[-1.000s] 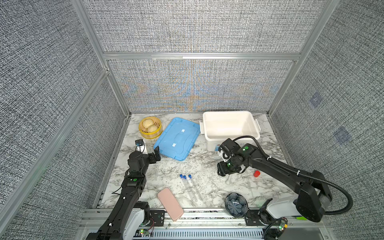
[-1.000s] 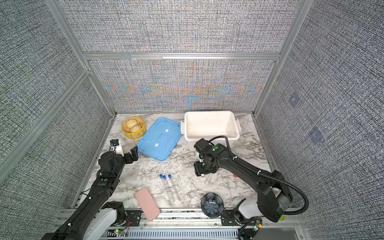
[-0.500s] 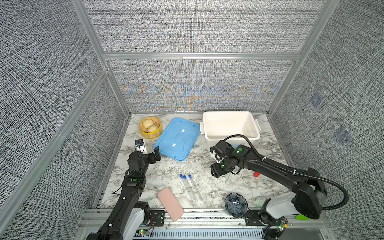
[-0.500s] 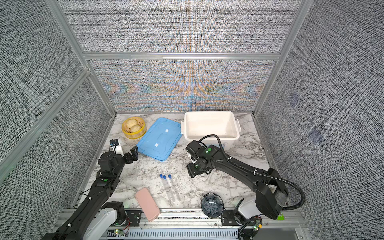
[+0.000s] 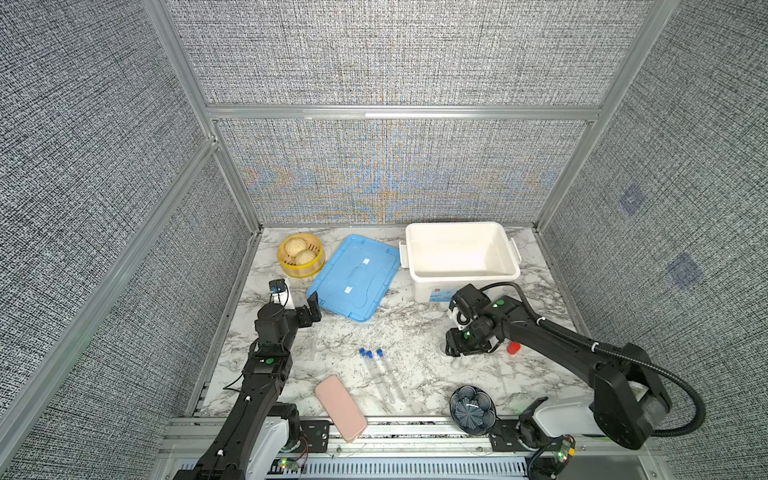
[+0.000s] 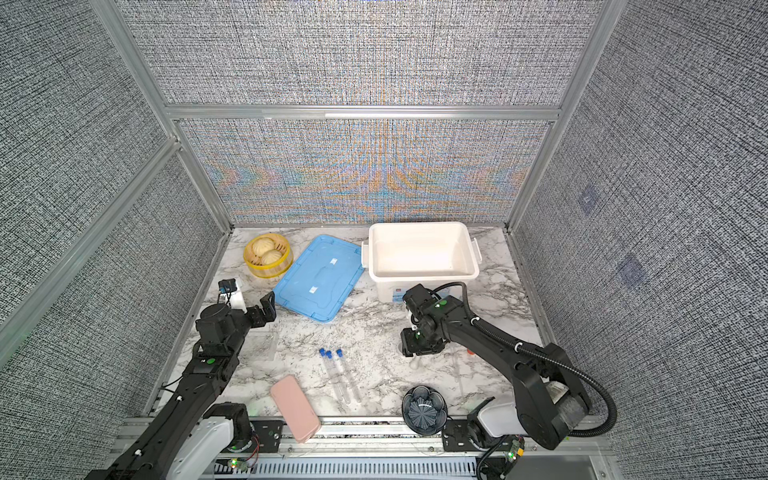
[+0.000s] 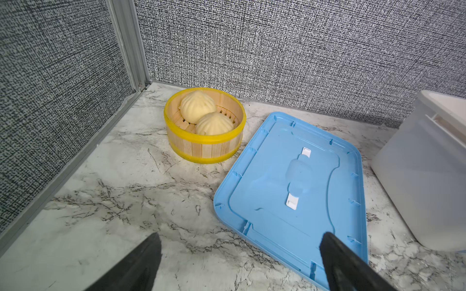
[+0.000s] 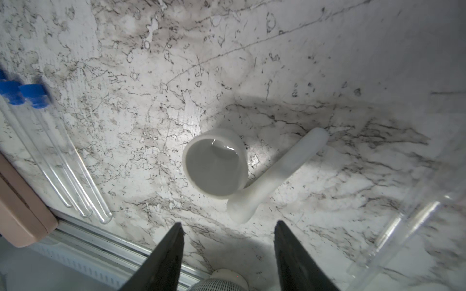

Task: Organize the chemistry lab equipment
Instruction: 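Lower the right gripper onto the white mortar rim and close it, then lift the white mortar with the right gripper into the white box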

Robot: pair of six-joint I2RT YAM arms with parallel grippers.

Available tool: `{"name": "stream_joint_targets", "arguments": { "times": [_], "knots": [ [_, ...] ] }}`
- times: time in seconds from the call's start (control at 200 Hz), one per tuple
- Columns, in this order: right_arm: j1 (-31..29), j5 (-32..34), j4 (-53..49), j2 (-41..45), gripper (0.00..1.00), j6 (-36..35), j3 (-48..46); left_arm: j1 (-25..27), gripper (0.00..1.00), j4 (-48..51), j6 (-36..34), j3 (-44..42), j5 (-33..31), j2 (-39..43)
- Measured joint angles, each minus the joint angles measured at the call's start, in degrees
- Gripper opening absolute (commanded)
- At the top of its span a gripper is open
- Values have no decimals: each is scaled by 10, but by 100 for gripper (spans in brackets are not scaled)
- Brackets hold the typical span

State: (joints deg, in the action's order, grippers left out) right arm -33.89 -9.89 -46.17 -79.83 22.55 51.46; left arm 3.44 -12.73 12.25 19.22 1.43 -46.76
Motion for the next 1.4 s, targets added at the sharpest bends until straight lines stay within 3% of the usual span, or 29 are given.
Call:
{"name": "stream_joint_targets", "arguments": {
  "times": [0.59,1.0,1.401],
  "knots": [
    [4,33,36,-56,35,3,10,0,99,0,0,0,0,0],
    [2,38,64,-92,2,16,14,0,99,0,0,0,0,0],
    [-6,44,4,-34,0,14,85,0,99,0,0,0,0,0]
  ]
}}
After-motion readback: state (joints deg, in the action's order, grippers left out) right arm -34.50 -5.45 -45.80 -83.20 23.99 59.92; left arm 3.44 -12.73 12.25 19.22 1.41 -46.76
